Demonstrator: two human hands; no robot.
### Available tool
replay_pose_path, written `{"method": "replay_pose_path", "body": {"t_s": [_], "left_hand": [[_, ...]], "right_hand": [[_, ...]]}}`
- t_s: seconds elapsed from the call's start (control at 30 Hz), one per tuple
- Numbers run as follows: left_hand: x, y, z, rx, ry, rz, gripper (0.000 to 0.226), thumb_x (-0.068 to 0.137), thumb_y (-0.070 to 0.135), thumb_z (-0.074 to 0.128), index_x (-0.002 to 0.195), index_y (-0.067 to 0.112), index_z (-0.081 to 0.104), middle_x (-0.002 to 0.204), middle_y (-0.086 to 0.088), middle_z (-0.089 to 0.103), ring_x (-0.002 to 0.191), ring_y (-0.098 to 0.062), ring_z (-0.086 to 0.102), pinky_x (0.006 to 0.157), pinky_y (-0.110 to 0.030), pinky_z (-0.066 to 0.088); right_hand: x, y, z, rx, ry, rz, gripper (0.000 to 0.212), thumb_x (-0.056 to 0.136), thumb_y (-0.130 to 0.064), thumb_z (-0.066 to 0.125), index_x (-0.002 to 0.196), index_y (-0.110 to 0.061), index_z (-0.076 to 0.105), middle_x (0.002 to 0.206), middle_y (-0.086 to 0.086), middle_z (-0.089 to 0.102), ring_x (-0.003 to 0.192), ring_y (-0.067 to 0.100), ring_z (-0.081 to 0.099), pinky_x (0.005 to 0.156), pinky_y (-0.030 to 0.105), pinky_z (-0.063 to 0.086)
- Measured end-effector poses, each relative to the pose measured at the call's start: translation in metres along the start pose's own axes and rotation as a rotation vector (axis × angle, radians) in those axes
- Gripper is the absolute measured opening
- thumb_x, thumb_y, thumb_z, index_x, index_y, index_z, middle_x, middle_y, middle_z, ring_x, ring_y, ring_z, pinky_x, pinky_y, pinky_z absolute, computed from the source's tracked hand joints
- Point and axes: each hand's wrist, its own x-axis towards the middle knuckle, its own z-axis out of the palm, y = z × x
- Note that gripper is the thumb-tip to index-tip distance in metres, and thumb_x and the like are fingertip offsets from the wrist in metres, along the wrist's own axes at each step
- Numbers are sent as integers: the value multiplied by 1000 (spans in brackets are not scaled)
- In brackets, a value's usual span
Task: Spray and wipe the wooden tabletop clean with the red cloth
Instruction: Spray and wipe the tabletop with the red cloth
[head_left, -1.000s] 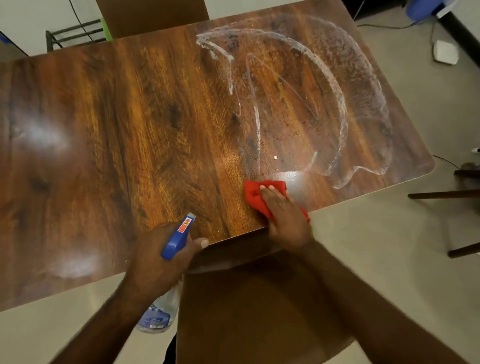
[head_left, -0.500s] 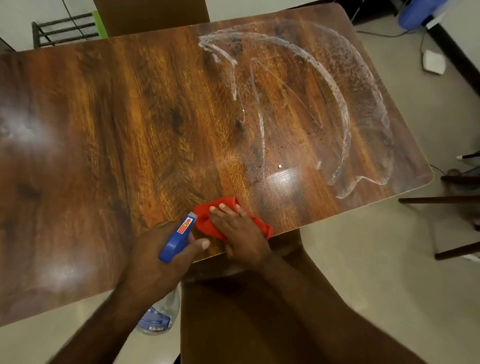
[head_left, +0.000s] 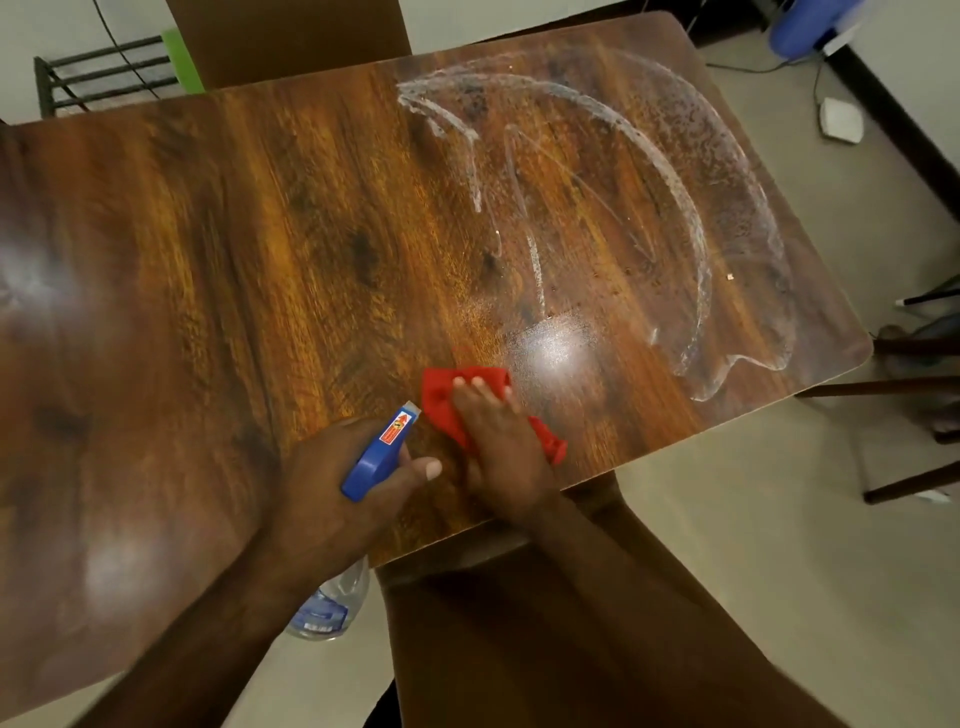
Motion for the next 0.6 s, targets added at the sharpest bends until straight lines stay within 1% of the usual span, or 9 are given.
{"method": "replay_pose_path", "body": {"t_s": [0.1, 0.13, 0.2, 0.27, 0.33, 0.4, 0.47, 0.53, 0.6], "left_hand": [[10, -1, -7, 1, -1, -2, 29, 81, 58, 64, 73, 30, 60, 66, 13, 61, 60, -12, 60, 54, -12, 43], [13, -2, -9, 6, 4, -5, 30, 81, 57, 65, 73, 28, 60, 65, 11, 60, 59, -12, 59, 55, -12, 42], [21, -5, -14, 4, 16, -24, 35, 83, 59, 69, 72, 26, 60, 61, 4, 59, 58, -15, 59, 55, -18, 46], [26, -6, -20, -3, 18, -55, 39, 82, 61, 66, 69, 25, 58, 58, -1, 57, 59, -18, 59, 55, -25, 49], [29, -5, -26, 4, 11, -54, 45, 81, 65, 63, 67, 23, 58, 57, -4, 58, 58, -19, 59, 56, -29, 50], [30, -4, -33, 2, -4, -45, 41, 81, 60, 62, 67, 22, 58, 56, -3, 58, 56, -18, 59, 56, -28, 51], [31, -4, -38, -21, -14, -40, 45, 84, 60, 66, 67, 20, 58, 56, -3, 57, 53, -20, 58, 57, -36, 54], [31, -5, -40, -17, -13, -42, 52, 80, 66, 64, 67, 15, 59, 57, -9, 58, 52, -26, 58, 57, -43, 54], [33, -2, -41, -30, -1, -53, 57, 79, 68, 67, 66, 13, 58, 58, -15, 60, 51, -27, 58, 53, -35, 53]], "right_hand": [[10, 28, -15, 14, -137, -227, 81, 90, -16, 61, 164, -17, 29, 169, 3, 33, 160, 18, 20, 132, 43, 7], [19, 45, -25, 24, -101, -156, 79, 89, -18, 56, 164, -18, 30, 168, 5, 37, 158, 21, 26, 131, 48, 12], [42, 78, -51, 30, 98, 179, 70, 94, -24, 53, 162, -24, 33, 164, 7, 42, 151, 29, 39, 125, 59, 29], [64, 100, -66, 21, 257, 457, 61, 102, -27, 55, 159, -22, 36, 158, 7, 48, 142, 31, 48, 118, 59, 40], [76, 102, -67, 4, 333, 522, 56, 104, -26, 53, 157, -15, 39, 154, 11, 52, 139, 33, 51, 118, 60, 39], [79, 86, -59, -23, 329, 558, 60, 104, -25, 53, 160, -13, 35, 161, 12, 45, 149, 33, 40, 128, 56, 21], [75, 53, -38, -35, 259, 500, 66, 105, -28, 55, 164, -13, 28, 167, 10, 35, 156, 30, 27, 129, 49, 10], [70, 13, -9, -31, 148, 276, 67, 105, -32, 52, 164, -10, 28, 169, 9, 33, 159, 28, 23, 130, 57, 14], [62, -9, 15, -54, 2, 23, 69, 102, -34, 47, 164, -9, 30, 169, 8, 33, 159, 27, 23, 129, 58, 16]]}}
